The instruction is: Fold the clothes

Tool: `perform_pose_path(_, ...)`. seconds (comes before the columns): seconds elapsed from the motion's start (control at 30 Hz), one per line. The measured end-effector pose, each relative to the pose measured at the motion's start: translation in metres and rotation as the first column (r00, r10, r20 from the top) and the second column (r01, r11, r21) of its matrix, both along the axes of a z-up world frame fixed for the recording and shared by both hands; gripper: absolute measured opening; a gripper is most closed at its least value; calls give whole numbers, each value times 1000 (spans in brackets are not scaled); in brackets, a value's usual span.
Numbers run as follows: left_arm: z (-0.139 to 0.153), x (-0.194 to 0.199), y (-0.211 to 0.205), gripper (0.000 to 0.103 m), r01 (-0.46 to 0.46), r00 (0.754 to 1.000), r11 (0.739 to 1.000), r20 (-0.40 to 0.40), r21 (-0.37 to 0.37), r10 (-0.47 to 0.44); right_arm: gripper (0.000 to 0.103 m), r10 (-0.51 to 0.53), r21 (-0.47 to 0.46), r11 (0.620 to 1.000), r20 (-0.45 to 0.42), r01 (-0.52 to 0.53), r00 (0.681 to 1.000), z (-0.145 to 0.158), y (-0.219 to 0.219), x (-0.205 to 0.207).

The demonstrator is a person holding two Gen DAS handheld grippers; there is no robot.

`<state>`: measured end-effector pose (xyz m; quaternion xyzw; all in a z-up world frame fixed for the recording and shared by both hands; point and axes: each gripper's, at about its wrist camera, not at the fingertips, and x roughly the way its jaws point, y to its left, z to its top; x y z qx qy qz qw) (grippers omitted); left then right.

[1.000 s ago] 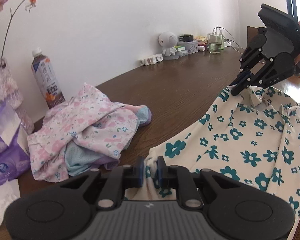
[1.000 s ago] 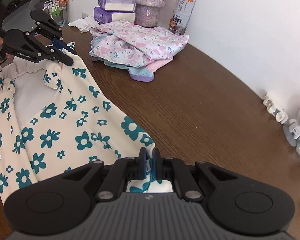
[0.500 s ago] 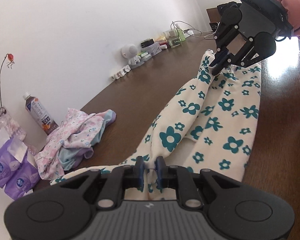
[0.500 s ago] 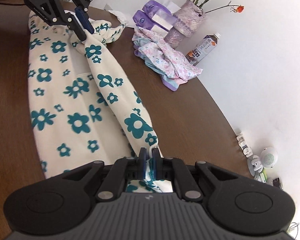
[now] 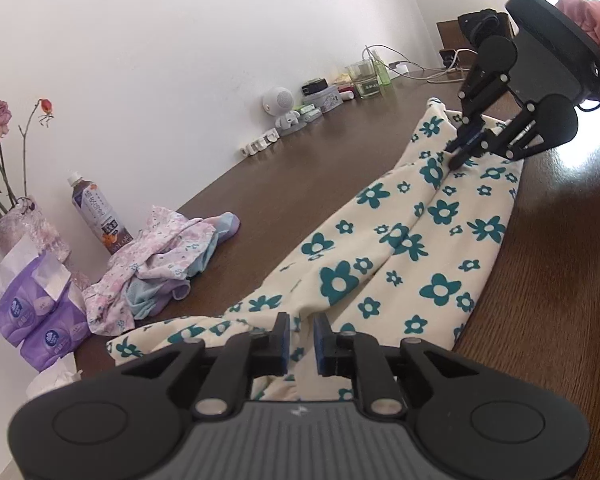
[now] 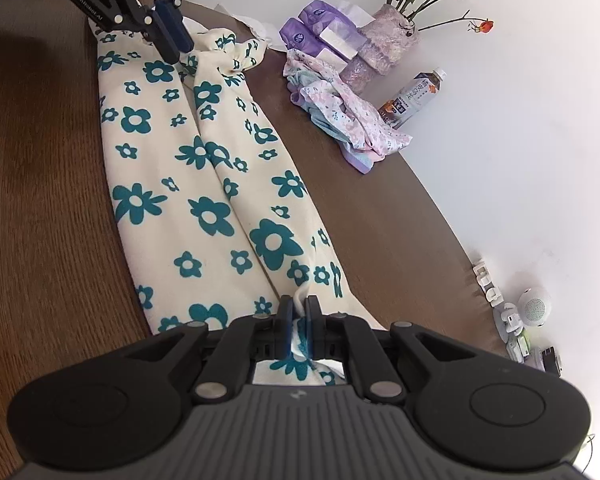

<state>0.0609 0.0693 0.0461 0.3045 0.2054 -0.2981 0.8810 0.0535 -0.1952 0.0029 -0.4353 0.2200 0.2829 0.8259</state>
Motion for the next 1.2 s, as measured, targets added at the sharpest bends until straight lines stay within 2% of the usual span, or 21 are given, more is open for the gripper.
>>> perform_pose_path(0.07,2,3,-2,30,-12,1000,1000,16,24,12,6,-8,9,1000,2,8,1000,-1,0,0)
perform_pose_path(0.27,-9,18,-24,31,49,998,980,20,192,-54,6,-41,47,998,2,41,999,-3,-2,0)
perform_pose_path(0.3,-12,19,-28,22,65,997,971,18,229,-71,6,-46,54,998,2,46,999,-3,-3,0)
perform_pose_path(0.33,-14,18,-31,6,79,996,959,21,271,-88,6,-50,60,997,0,50,999,-3,-3,0)
perform_pose_path(0.4,-14,11,-35,6,99,992,938,39,332,-119,6,-58,71,996,-3,58,998,-3,-5,-1)
perform_pose_path(0.57,-19,-5,-37,6,83,991,917,64,391,-117,6,-62,89,994,-11,63,998,-4,-9,0)
perform_pose_path(0.63,-23,-8,-38,7,64,992,923,74,381,-99,6,-61,91,994,-10,62,998,-5,-10,0)
perform_pose_path(0.73,-18,-7,-33,22,35,997,949,58,314,-56,7,-60,91,994,-10,61,998,-4,-11,0)
perform_pose_path(0.8,-5,-2,-22,40,4,1000,976,22,220,-9,7,-63,99,993,-15,64,998,-3,-13,0)
perform_pose_path(0.83,4,3,-14,53,-22,1000,986,4,164,22,7,-64,102,993,-17,66,998,-3,-14,0)
perform_pose_path(0.87,12,9,-6,58,-62,998,993,-14,102,63,7,-66,104,992,-18,67,998,-4,-14,0)
perform_pose_path(0.93,30,23,11,59,-152,987,988,-57,-24,150,7,-69,107,992,-20,71,997,-4,-14,0)
perform_pose_path(1.0,43,45,29,68,-280,957,951,-112,-132,266,7,-72,108,991,-18,74,997,-6,-13,-1)
perform_pose_path(1.03,46,60,38,75,-348,934,921,-149,-173,325,7,-74,110,991,-17,75,997,-6,-12,-1)
perform_pose_path(1.1,45,87,53,77,-466,879,854,-236,-231,415,7,-77,113,990,-16,79,997,-6,-12,0)
perform_pose_path(1.2,35,129,78,76,-620,769,726,-414,-297,487,7,-81,119,989,-14,82,997,-7,-13,-1)
